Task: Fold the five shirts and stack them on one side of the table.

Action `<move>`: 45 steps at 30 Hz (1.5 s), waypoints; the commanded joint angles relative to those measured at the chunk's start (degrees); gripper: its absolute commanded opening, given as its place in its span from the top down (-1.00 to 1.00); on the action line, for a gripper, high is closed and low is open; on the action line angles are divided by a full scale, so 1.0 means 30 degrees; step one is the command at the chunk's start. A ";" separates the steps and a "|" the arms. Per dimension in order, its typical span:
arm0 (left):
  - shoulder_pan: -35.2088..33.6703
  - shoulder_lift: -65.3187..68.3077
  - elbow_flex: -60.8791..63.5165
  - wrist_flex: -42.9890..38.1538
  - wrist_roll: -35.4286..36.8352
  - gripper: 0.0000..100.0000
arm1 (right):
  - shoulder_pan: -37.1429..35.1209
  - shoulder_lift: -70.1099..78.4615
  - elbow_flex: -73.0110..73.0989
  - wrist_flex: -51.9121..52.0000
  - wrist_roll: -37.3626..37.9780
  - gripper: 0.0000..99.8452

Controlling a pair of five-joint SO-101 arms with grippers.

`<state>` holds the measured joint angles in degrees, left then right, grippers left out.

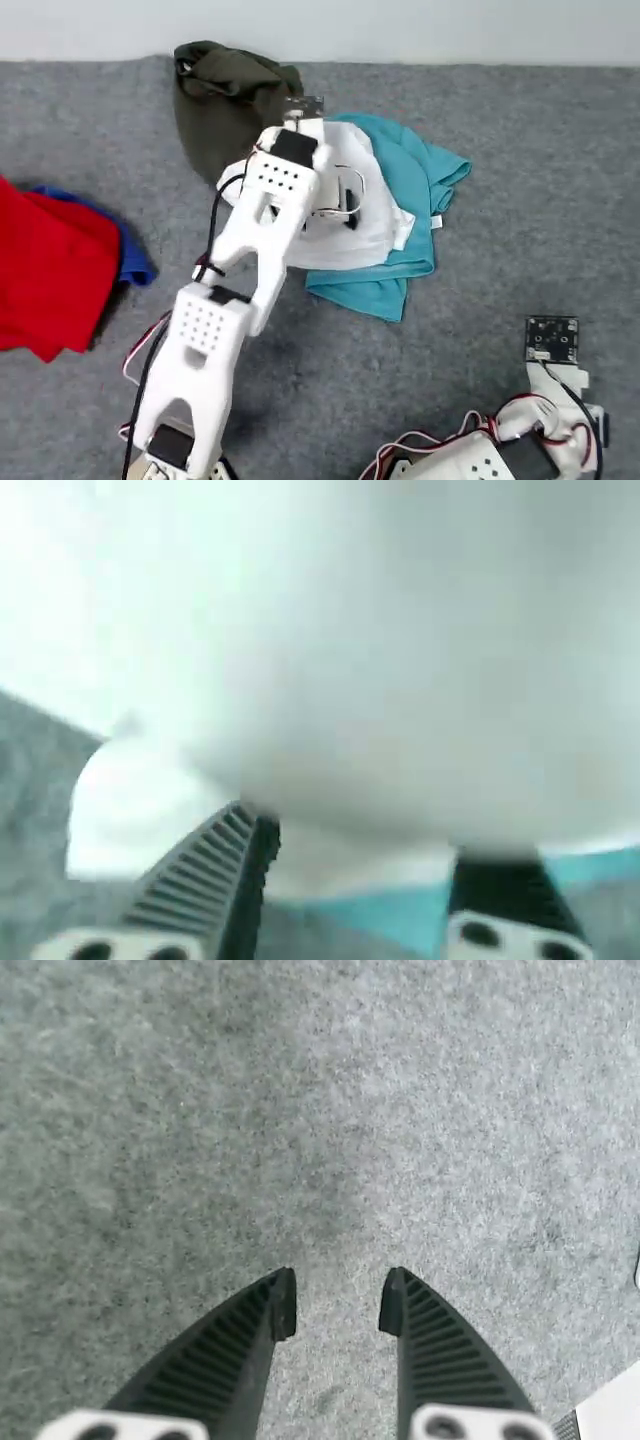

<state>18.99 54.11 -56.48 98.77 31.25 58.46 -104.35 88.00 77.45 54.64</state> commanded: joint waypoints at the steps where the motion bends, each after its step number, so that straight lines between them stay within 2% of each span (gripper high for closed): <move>1: -0.1612 0.2432 -0.4879 0.0645 0.0293 0.99 | 0.0249 0.0190 -0.0557 0.1919 0.0498 0.70; 3: -0.2520 0.2286 -0.5407 0.0645 0.0293 0.94 | 0.0249 0.0190 -0.0440 0.1861 0.0498 0.70; 8: -0.4806 -0.0733 -0.5436 0.0674 0.0117 0.98 | 0.0249 0.0190 -0.0410 0.1832 0.0498 0.70; 12: -0.7678 -0.5509 -0.5436 0.0674 -0.1846 0.98 | 0.0249 0.0190 -0.0410 0.1832 0.0498 0.70; 17: -1.3070 -1.0462 -0.5436 0.0586 -0.5568 0.98 | 0.0220 0.0190 -0.0410 0.1832 0.0498 0.70; 21: -1.8696 -1.2103 -0.5495 0.0205 -0.7795 0.97 | 0.0190 0.0161 -0.0381 0.1832 0.0498 0.70; 24: -2.2418 -1.2015 -0.5407 -0.0996 -0.8498 0.97 | 0.0132 0.0161 -0.0381 0.1832 0.0498 0.70; 27: -2.4498 -1.1165 -0.5436 -0.1700 -0.8557 0.97 | 0.0103 0.0161 -0.0352 0.1802 0.0498 0.70; 29: -2.4703 -1.0403 -0.5407 -0.1289 -0.8557 0.97 | 0.0103 0.0161 -0.0059 0.1685 0.0498 0.70; 31: -2.3883 -0.9348 -0.5407 0.0147 -0.8821 0.97 | 0.0103 0.0161 0.0176 0.1656 0.0498 0.70; 34: -2.2769 -0.7502 -0.5289 0.0586 -1.0315 0.89 | 0.0103 0.0161 0.0147 0.1656 0.0498 0.70; 37: -2.2300 -0.6183 -0.5260 0.0586 -1.0227 0.67 | 0.0190 0.0161 0.0088 0.1656 0.0498 0.70; 40: -2.2183 -0.5773 -0.5231 0.0615 -0.8996 0.45 | 0.0190 0.0161 0.0088 0.1656 0.0498 0.70; 45: -2.1773 -0.6418 -0.7282 0.0557 -0.8821 0.51 | 0.0190 0.0161 0.0088 0.1685 0.0498 0.70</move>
<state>-47.47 37.32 -71.87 99.03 3.38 58.46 -104.35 88.18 77.45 54.81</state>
